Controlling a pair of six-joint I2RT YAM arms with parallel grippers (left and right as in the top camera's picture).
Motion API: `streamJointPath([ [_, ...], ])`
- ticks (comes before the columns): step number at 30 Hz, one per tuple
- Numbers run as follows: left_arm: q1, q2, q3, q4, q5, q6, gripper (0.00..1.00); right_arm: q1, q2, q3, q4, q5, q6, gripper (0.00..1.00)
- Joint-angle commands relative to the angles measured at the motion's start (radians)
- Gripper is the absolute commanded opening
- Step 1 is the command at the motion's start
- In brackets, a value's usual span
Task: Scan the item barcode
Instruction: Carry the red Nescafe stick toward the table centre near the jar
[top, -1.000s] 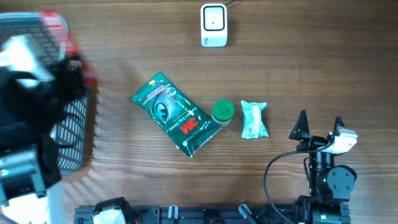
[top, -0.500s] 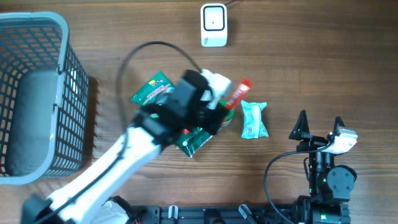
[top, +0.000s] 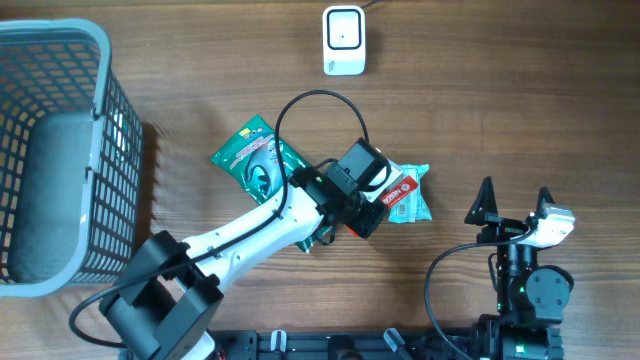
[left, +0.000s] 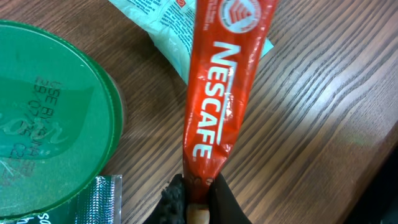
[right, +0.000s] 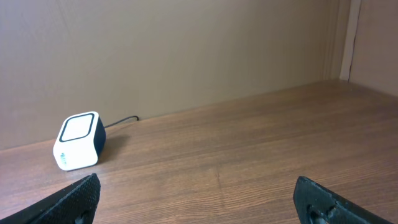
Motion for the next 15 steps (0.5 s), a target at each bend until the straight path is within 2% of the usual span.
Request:
streamJointPath([
  [1,-0.003,0.008,-0.003,-0.026,-0.006,0.012,0.08,0.0,-0.007,-0.001,0.003,-0.014,-0.013,1.0],
  [2,-0.003,0.008,-0.003,-0.04,-0.006,0.012,0.08,0.0,-0.007,-0.001,0.003,-0.013,-0.012,1.0],
  [4,-0.003,0.008,-0.003,-0.069,-0.006,0.012,0.19,0.0,-0.007,-0.001,0.003,-0.013,-0.013,1.0],
  [6,-0.003,0.008,-0.003,-0.085,-0.007,0.012,0.44,0.0,-0.007,-0.001,0.003,-0.013,-0.012,1.0],
  [8,-0.002,-0.001,0.0,-0.084,-0.013,0.012,0.53,0.0,-0.007,-0.001,0.003,-0.013,-0.012,1.0],
  [11,-0.002,-0.064,0.049,-0.1,-0.046,0.013,0.86,0.0,-0.007,-0.001,0.003,-0.013,-0.013,1.0],
  [13,-0.002,-0.127,0.108,-0.144,-0.089,0.019,0.95,0.0,-0.007,-0.001,0.003,-0.014,-0.013,1.0],
  [15,-0.002,-0.198,0.169,-0.199,-0.159,0.023,1.0,0.0,-0.007,-0.001,0.003,-0.014,-0.012,1.0],
])
